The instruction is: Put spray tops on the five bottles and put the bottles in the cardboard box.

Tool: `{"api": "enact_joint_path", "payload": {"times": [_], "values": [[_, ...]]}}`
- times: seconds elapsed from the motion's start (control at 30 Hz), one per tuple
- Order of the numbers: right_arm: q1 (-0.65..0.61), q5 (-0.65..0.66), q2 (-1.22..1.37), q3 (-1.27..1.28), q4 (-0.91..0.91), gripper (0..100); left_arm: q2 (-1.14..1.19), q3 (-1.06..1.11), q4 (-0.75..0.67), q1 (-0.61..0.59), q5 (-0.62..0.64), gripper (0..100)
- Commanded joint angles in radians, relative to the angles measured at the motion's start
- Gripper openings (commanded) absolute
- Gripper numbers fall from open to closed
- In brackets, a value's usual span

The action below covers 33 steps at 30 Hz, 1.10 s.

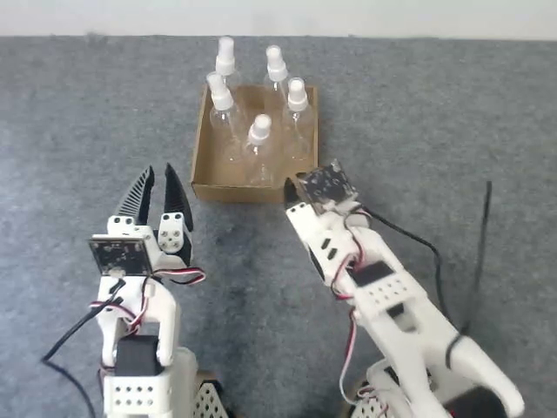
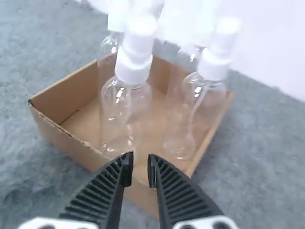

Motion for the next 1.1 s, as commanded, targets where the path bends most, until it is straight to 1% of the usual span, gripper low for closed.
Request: {"api": "enact_joint_path", "payload": {"times": [0.0, 0.1, 0.5, 0.73, 0.77, 0.83, 0.93, 1.0, 1.07], "values": [[0.039, 0.002, -0.183, 0.084, -0.104, 0.6, -0.018, 0.001, -0.032, 0.003, 0.011, 8], [0.053, -0.026, -0.28, 0.146, -0.12, 0.6, -0.018, 0.002, -0.032, 0.003, 0.011, 8], [0.15, -0.031, -0.59, 0.319, -0.128, 0.6, -0.017, 0.019, -0.032, 0.028, 0.008, 8], [0.193, -0.029, -0.869, 0.459, -0.12, 0.6, -0.017, 0.042, -0.032, 0.021, 0.008, 8], [0.199, -0.029, -0.898, 0.468, -0.108, 0.6, -0.017, 0.042, -0.032, 0.021, 0.008, 8], [0.214, -0.032, -0.974, 0.465, -0.015, 0.6, -0.017, 0.044, -0.026, 0.021, 0.008, 8], [0.236, -0.083, -1.089, 0.465, 0.097, 0.6, -0.017, 0.064, -0.028, 0.021, 0.006, 8], [0.274, -0.112, -1.176, 0.465, 0.165, 0.9, -0.012, 0.064, -0.021, 0.021, -0.003, 8], [0.323, -0.132, -1.267, 0.46, 0.26, 0.9, -0.015, 0.064, 0.02, 0.021, -0.028, 8]]}}
